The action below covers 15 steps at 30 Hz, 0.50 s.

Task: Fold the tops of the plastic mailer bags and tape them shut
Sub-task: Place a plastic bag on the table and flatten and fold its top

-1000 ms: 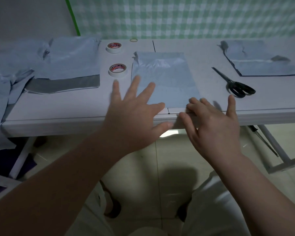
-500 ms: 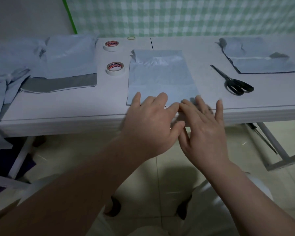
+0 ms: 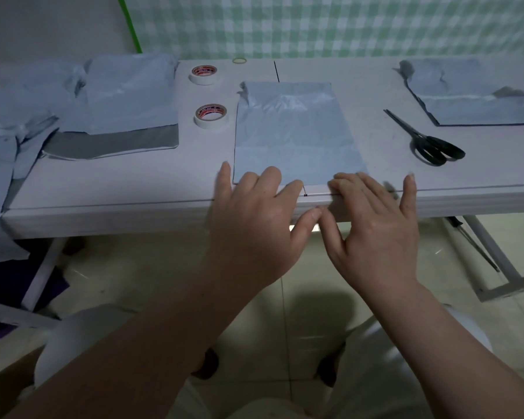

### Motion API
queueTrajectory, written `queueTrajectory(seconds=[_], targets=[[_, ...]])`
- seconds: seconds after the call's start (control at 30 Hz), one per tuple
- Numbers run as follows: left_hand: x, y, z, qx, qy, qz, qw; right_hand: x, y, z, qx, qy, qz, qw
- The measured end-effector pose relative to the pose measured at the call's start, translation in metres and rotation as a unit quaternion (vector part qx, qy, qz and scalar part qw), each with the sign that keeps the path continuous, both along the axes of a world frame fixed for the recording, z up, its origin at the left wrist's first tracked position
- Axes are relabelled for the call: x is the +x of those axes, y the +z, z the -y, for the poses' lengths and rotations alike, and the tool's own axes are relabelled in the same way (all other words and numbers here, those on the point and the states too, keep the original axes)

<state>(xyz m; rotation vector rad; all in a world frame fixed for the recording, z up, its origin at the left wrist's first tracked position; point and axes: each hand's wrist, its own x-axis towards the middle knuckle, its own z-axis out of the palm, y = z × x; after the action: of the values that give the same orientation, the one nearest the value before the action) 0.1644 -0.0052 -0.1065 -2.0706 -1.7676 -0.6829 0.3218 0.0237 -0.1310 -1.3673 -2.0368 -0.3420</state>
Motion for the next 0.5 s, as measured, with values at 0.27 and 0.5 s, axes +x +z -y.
queueTrajectory(seconds=[0.27, 0.5], targets=[[-0.029, 0.000, 0.012, 0.006, 0.023, -0.004, 1.000, -0.002, 0.002, 0.002, -0.013, -0.012, 0.002, 1.000], [-0.040, 0.001, 0.017, 0.007, 0.039, -0.001, 0.999, -0.004, 0.004, 0.005, -0.027, -0.038, -0.013, 0.999]])
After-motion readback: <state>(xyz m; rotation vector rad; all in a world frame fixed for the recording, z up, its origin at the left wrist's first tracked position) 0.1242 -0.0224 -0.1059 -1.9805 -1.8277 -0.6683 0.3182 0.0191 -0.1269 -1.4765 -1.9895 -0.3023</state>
